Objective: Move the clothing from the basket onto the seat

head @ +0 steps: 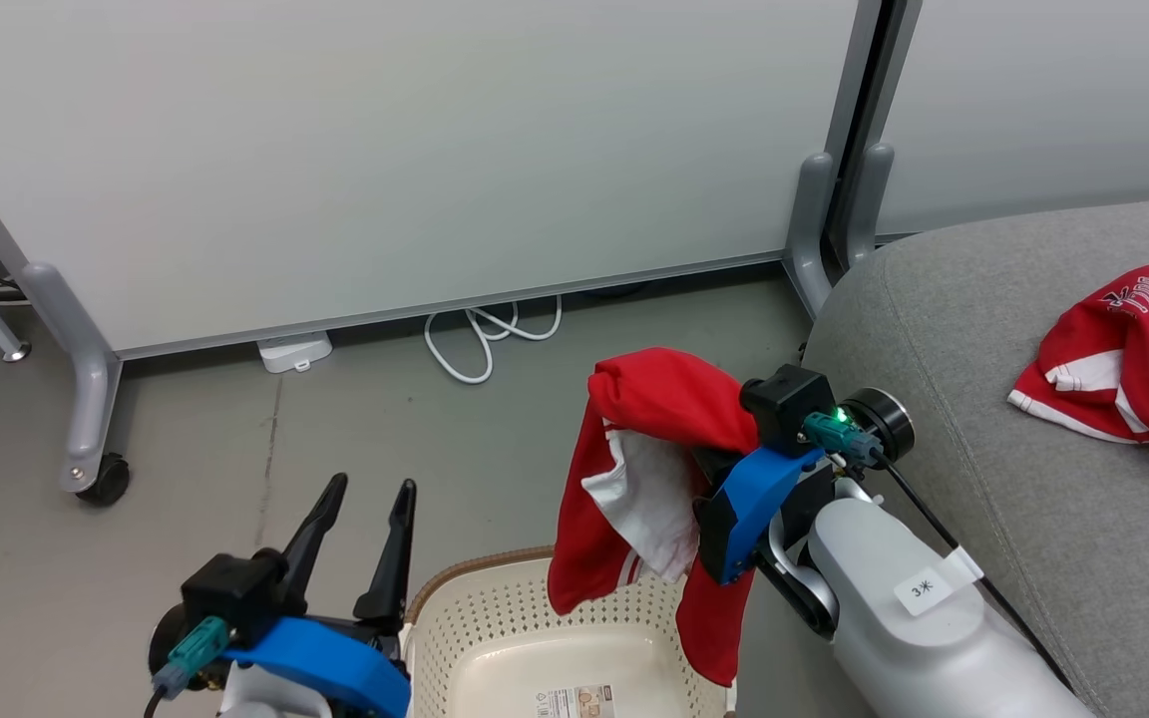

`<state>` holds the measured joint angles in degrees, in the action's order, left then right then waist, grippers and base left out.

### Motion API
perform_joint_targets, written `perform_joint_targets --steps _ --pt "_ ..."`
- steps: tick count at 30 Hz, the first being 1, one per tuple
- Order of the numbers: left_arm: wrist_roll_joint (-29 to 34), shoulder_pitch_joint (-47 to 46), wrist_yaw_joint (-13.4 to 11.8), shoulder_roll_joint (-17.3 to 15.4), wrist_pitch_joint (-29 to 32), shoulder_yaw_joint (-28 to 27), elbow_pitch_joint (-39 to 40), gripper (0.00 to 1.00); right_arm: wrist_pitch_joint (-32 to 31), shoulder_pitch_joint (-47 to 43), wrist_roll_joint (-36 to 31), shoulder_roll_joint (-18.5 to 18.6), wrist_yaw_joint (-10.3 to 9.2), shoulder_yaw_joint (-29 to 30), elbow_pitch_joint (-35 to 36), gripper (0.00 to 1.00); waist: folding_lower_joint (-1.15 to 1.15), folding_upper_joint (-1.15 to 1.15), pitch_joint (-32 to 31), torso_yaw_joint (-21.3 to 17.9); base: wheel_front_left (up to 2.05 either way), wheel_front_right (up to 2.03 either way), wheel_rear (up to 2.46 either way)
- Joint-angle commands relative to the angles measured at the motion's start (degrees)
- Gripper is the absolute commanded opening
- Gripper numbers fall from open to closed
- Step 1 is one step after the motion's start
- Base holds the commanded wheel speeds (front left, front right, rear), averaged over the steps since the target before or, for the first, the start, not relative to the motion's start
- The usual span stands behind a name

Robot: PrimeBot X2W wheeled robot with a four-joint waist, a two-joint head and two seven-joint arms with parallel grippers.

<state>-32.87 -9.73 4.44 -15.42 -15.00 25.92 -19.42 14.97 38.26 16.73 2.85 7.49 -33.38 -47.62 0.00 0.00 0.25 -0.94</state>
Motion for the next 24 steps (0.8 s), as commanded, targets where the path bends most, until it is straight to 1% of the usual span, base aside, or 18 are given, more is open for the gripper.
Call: perform_joint_targets --steps 1,6,12,19,24 --pt "1.46 1.33 0.31 0.56 -0.26 -1.92 1.13 1.00 0.30 -0.85 -0.23 0.06 0.01 0.39 0.33 0.00 0.00 0.00 0.02 -0.06 0.00 0.00 0.00" --pt "5.97 5.71 1.56 3.04 -0.26 -7.51 3.18 1.00 0.30 -1.28 -0.95 0.07 0.01 1.34 0.51 0.00 0.00 0.00 0.08 -0.09 0.00 0.00 0.00" --pt "8.96 7.50 2.64 5.52 -0.26 -11.27 2.95 1.00 0.30 -1.68 -1.20 0.07 0.01 1.82 0.58 0.00 0.00 0.00 0.10 -0.19 0.00 0.00 0.00" --pt "10.76 7.96 3.12 6.88 -0.26 -13.03 2.36 1.00 0.30 -1.82 -1.15 0.07 0.01 1.73 0.36 0.00 0.00 0.00 0.13 -0.51 0.00 0.00 0.00" --pt "10.90 7.91 3.03 7.14 -0.26 -12.55 2.53 1.00 0.31 -1.57 -0.77 0.07 0.01 1.69 0.63 0.00 0.00 0.00 0.39 -1.53 0.00 0.00 0.00"
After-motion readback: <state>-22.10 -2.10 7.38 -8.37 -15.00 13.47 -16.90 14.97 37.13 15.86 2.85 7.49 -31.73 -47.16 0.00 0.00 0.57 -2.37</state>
